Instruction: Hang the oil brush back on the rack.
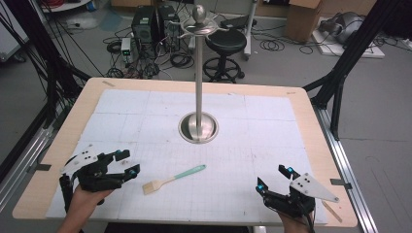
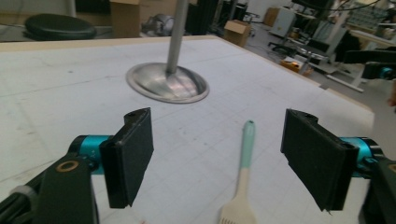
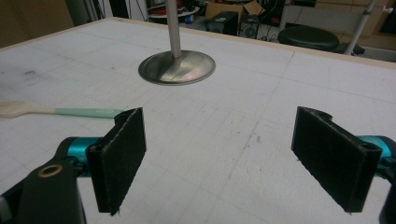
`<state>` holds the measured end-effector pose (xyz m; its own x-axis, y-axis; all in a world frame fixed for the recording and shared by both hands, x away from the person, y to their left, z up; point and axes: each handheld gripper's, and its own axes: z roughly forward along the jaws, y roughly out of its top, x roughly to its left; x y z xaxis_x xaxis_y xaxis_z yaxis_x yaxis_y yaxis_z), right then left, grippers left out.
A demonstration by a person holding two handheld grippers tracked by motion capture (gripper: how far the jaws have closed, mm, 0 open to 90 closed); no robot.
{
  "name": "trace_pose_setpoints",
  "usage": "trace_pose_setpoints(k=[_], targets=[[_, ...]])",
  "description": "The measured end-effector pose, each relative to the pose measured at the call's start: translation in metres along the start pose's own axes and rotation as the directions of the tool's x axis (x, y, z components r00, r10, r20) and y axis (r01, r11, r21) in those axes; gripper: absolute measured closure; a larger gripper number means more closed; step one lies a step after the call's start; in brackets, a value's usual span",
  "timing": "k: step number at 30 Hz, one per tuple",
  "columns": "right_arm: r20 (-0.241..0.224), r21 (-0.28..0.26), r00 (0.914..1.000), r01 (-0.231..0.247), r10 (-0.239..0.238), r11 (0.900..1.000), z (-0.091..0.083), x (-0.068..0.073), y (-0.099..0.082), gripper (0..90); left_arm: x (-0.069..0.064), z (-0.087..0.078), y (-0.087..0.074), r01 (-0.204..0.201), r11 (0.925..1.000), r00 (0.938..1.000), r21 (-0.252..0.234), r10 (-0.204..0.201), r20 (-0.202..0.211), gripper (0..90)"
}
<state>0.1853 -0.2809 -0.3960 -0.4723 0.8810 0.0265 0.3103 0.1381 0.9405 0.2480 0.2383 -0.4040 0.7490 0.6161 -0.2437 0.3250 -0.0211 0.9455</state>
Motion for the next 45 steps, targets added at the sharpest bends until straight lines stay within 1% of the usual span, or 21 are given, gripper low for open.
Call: trace_pose_setpoints(k=[3, 6, 9, 10, 11, 13, 14, 15, 16, 17, 18, 19, 22, 25, 27, 30, 36, 40, 42, 44, 45], targets=[[0.000, -0.001, 1.0000, 0.009, -0.009, 1.0000, 0.001, 0.000, 0.000, 16.6, -0.005, 0.015, 0.004, -0.019, 0.9991, 0.9988, 0.038, 0.017, 0.045, 29.7], [-0.001, 0.004, 0.9999, 0.016, -0.016, 0.9999, 0.001, 0.001, 0.000, 16.6, -0.013, 0.033, 0.005, -0.061, 0.9924, 0.9961, 0.107, 0.054, 0.069, 28.9], [-0.004, 0.004, 0.9999, 0.015, -0.015, 0.9999, 0.000, 0.001, 0.000, 16.6, -0.016, 0.048, 0.003, -0.053, 0.9877, 0.9960, 0.147, 0.042, 0.079, 28.3], [-0.006, 0.003, 0.9999, 0.009, -0.009, 1.0000, 0.000, 0.001, 0.000, 16.6, -0.017, 0.058, 0.001, -0.055, 0.9827, 0.9946, 0.177, 0.038, 0.096, 29.1], [-0.006, 0.003, 0.9999, 0.009, -0.009, 1.0000, 0.000, 0.001, 0.000, 16.6, -0.017, 0.058, 0.001, -0.055, 0.9827, 0.9946, 0.177, 0.038, 0.096, 30.2], [-0.004, 0.003, 1.0000, 0.009, -0.009, 1.0000, 0.000, 0.000, 0.000, 16.6, -0.018, 0.067, -0.002, -0.062, 0.9741, 0.9925, 0.217, 0.037, 0.116, 31.4], [-0.005, 0.006, 1.0000, 0.005, -0.005, 1.0000, 0.000, 0.000, -0.001, 16.6, -0.018, 0.074, -0.006, -0.075, 0.9628, 0.9899, 0.259, 0.041, 0.136, 33.8], [-0.006, 0.007, 0.9999, 0.009, -0.009, 0.9999, 0.000, 0.000, 0.000, 16.6, -0.018, 0.074, -0.006, -0.075, 0.9628, 0.9899, 0.259, 0.041, 0.136, 34.7], [-0.007, 0.007, 0.9999, 0.011, -0.011, 0.9999, 0.000, 0.001, 0.000, 16.7, -0.020, 0.081, -0.009, -0.090, 0.9494, 0.9882, 0.301, 0.048, 0.145, 35.6], [-0.007, 0.007, 0.9999, 0.011, -0.011, 0.9999, 0.000, 0.001, 0.000, 16.7, -0.020, 0.081, -0.009, -0.090, 0.9494, 0.9882, 0.301, 0.048, 0.145, 36.9], [-0.008, 0.010, 0.9999, 0.014, -0.013, 0.9999, 0.001, 0.001, 0.000, 16.6, -0.021, 0.087, -0.012, -0.120, 0.9322, 0.9857, 0.341, 0.071, 0.153, 38.3], [-0.008, 0.010, 0.9999, 0.014, -0.013, 0.9999, 0.001, 0.001, 0.000, 16.6, -0.021, 0.087, -0.012, -0.120, 0.9322, 0.9857, 0.341, 0.071, 0.153, 39.4], [-0.003, 0.006, 0.9999, 0.017, -0.017, 0.9998, 0.000, 0.001, 0.000, 16.6, -0.021, 0.094, -0.017, -0.148, 0.9010, 0.9849, 0.408, 0.098, 0.143, 39.6], [-0.002, 0.006, 0.9999, 0.011, -0.011, 0.9999, 0.000, 0.001, 0.000, 16.6, -0.021, 0.096, -0.018, -0.152, 0.8961, 0.9846, 0.417, 0.101, 0.143, 40.6], [-0.002, 0.008, 1.0000, 0.010, -0.010, 0.9999, 0.000, 0.001, 0.000, 16.6, -0.022, 0.097, -0.019, -0.160, 0.8924, 0.9834, 0.422, 0.107, 0.146, 45.6], [-0.003, 0.013, 0.9999, 0.015, -0.015, 0.9998, 0.001, 0.001, 0.000, 16.6, -0.023, 0.099, -0.021, -0.179, 0.8803, 0.9807, 0.439, 0.124, 0.151, 51.0], [-0.002, 0.015, 0.9999, 0.014, -0.014, 0.9998, 0.001, 0.001, -0.001, 16.6, -0.026, 0.106, -0.025, -0.218, 0.8497, 0.9744, 0.480, 0.161, 0.157, 56.6], [-0.001, 0.014, 0.9998, 0.018, -0.018, 0.9997, 0.001, 0.001, -0.001, 16.6, -0.028, 0.107, -0.024, -0.228, 0.8467, 0.9728, 0.481, 0.177, 0.150, 64.4], [-0.002, 0.016, 0.9998, 0.017, -0.017, 0.9997, 0.002, 0.001, -0.001, 16.7, -0.030, 0.107, -0.024, -0.246, 0.8405, 0.9687, 0.483, 0.197, 0.151, 67.4], [-0.002, 0.015, 0.9999, 0.016, -0.016, 0.9998, 0.002, 0.001, -0.001, 16.7, -0.032, 0.107, -0.024, -0.279, 0.8246, 0.9601, 0.492, 0.232, 0.156, 71.1], [-0.002, 0.015, 0.9999, 0.016, -0.016, 0.9998, 0.002, 0.001, -0.001, 16.7, -0.033, 0.107, -0.024, -0.286, 0.8213, 0.9583, 0.494, 0.239, 0.157, 71.1]])
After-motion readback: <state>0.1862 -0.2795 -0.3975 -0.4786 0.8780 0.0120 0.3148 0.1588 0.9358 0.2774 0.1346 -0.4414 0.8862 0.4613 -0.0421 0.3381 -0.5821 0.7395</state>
